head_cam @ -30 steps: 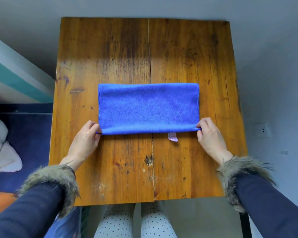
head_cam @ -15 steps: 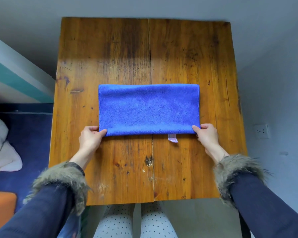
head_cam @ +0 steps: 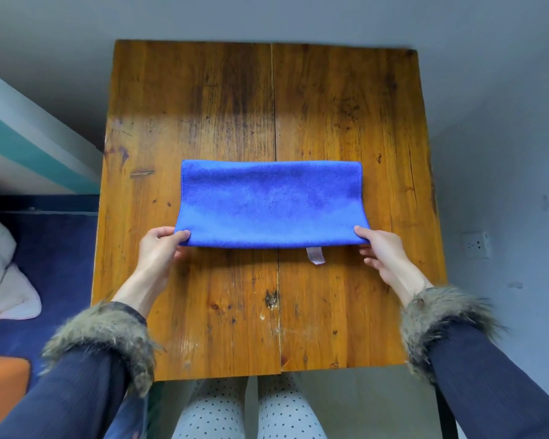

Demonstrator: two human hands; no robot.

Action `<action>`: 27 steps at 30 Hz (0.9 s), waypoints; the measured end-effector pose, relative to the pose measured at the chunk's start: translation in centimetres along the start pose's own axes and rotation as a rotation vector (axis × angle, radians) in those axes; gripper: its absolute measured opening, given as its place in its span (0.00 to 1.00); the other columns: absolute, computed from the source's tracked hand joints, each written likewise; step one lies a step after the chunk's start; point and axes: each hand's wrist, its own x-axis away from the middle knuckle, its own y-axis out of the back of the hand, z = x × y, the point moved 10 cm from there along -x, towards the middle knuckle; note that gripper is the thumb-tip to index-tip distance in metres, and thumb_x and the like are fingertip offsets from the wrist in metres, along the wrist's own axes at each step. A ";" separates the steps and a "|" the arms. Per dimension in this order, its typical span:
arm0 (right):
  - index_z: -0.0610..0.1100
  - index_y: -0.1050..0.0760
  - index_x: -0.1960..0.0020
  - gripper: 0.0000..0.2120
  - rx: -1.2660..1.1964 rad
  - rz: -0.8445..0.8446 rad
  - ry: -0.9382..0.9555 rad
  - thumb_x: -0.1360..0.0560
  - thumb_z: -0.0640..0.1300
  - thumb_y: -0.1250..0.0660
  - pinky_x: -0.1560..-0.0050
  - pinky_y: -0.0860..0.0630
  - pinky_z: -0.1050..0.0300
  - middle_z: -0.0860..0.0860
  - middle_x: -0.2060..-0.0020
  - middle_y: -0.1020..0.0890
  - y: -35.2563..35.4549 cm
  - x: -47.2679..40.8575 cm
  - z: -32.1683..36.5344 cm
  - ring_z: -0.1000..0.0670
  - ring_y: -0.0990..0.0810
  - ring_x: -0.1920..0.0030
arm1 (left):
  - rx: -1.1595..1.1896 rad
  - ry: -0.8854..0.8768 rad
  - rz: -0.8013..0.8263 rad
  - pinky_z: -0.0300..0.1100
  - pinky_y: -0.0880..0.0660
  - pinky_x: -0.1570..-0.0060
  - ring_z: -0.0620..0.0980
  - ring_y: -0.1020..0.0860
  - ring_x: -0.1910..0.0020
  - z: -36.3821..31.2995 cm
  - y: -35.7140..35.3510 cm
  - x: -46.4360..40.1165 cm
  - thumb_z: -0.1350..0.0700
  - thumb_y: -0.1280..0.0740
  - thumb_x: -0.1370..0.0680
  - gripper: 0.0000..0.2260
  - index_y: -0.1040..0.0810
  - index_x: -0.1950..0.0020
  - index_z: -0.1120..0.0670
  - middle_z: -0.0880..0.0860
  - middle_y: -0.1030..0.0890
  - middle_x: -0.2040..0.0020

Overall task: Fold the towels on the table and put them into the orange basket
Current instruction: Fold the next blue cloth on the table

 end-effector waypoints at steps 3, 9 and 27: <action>0.43 0.25 0.61 0.07 0.038 0.040 0.048 0.27 0.45 0.31 0.71 0.36 0.60 0.48 0.66 0.24 1.1 2.2 2.4 0.52 0.29 0.70 | 0.055 -0.115 -0.027 0.40 0.31 0.63 0.49 0.26 0.65 -3.6 1.2 2.3 0.62 0.33 0.26 0.08 0.30 0.51 0.54 0.54 0.22 0.59; 0.41 0.24 0.60 0.08 0.139 0.149 0.023 0.28 0.47 0.31 0.75 0.38 0.64 0.49 0.74 0.28 4.8 7.4 6.8 0.52 0.32 0.76 | 0.005 -0.187 0.022 0.38 0.31 0.68 0.49 0.30 0.71 -10.6 3.7 7.2 0.63 0.33 0.26 0.07 0.30 0.59 0.53 0.55 0.25 0.66; 0.39 0.23 0.53 0.11 0.015 -0.094 0.291 0.22 0.45 0.40 0.64 0.29 0.60 0.48 0.61 0.22 -2.6 -5.0 12.0 0.49 0.23 0.62 | -0.080 -0.169 0.015 0.37 0.26 0.74 0.50 0.26 0.65 -11.2 -3.8 -7.3 0.64 0.36 0.24 0.04 0.28 0.52 0.56 0.56 0.24 0.55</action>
